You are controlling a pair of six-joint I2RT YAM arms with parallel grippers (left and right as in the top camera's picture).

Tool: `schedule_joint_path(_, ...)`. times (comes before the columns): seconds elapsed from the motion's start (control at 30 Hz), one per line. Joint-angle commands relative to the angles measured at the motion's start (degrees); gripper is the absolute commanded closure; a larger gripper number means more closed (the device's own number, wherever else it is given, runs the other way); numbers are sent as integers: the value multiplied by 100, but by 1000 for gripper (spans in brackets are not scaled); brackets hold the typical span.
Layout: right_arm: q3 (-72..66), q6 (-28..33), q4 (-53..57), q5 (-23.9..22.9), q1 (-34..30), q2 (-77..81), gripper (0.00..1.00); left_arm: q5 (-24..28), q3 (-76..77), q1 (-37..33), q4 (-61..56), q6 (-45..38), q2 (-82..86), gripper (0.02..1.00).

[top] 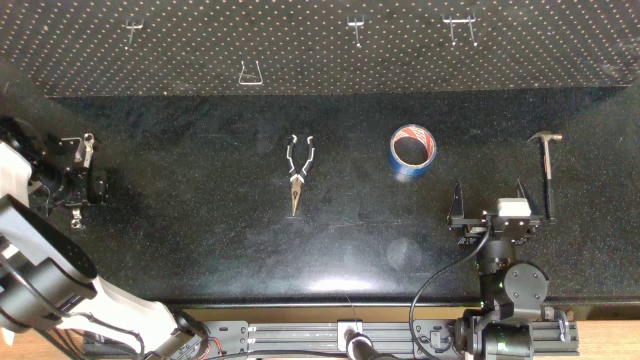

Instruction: Place Tools Onto Pegboard

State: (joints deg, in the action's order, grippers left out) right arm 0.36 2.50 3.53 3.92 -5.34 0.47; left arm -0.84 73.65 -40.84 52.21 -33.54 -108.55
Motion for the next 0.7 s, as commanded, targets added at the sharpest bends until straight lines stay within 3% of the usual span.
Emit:
schedule_joint_path(0.03,-11,61,33,-50,-9,-42,25,-61,94,-35,-44,-66,-103,23)
schedule_joint_path(0.57,-11,61,33,-50,-9,-42,25,-151,94,79,-258,-146,-348,18)
schedule_joint_path(0.7,-11,61,33,-50,-9,-42,25,-153,94,79,-282,-146,-348,117)
